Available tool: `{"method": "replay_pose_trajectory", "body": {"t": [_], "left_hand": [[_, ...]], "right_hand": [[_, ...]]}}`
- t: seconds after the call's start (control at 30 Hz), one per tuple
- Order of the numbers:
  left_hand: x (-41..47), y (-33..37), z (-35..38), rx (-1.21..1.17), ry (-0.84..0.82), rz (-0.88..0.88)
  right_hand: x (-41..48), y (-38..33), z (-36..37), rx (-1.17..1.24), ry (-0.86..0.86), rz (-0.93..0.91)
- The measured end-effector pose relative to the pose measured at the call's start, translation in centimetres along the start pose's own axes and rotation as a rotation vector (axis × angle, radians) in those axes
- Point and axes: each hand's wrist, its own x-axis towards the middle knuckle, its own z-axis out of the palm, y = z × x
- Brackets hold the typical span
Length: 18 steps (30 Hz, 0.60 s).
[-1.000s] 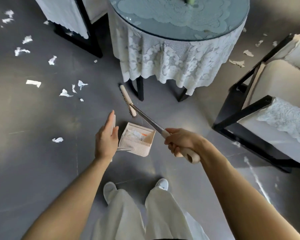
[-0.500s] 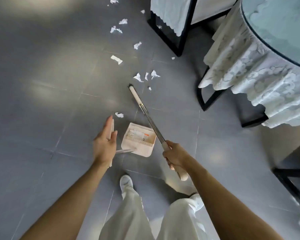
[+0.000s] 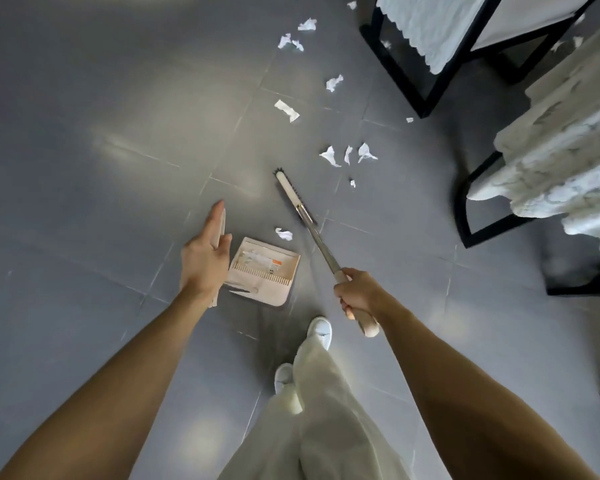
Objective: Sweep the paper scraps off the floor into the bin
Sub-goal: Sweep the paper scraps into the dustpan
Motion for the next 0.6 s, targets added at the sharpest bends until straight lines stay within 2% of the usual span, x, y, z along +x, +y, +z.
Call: {"method": "replay_pose_trajectory", "body": {"t": [0.27,0.4,0.5,0.6], "left_hand": [[6.8,-0.9,-1.3,0.029,-0.031,-0.015],[7.0,-2.1,-2.6,0.037,-0.005,-0.068],[6.8,-2.5,-2.9,-0.001,-0.009,-0.053],[7.3,-2.6,-2.9,-0.014,-0.02,-0.027]], "right_hand": [[3.1,-5.4,-1.6,-0.043,-0.206,0.142],[3.5,-5.0,-2.6,0.059,-0.257,0.29],[2.6,-3.4,-1.9,0.077,-0.224,0.376],[1.2,-2.2,0.4,0.043,-0.142,0.263]]}}
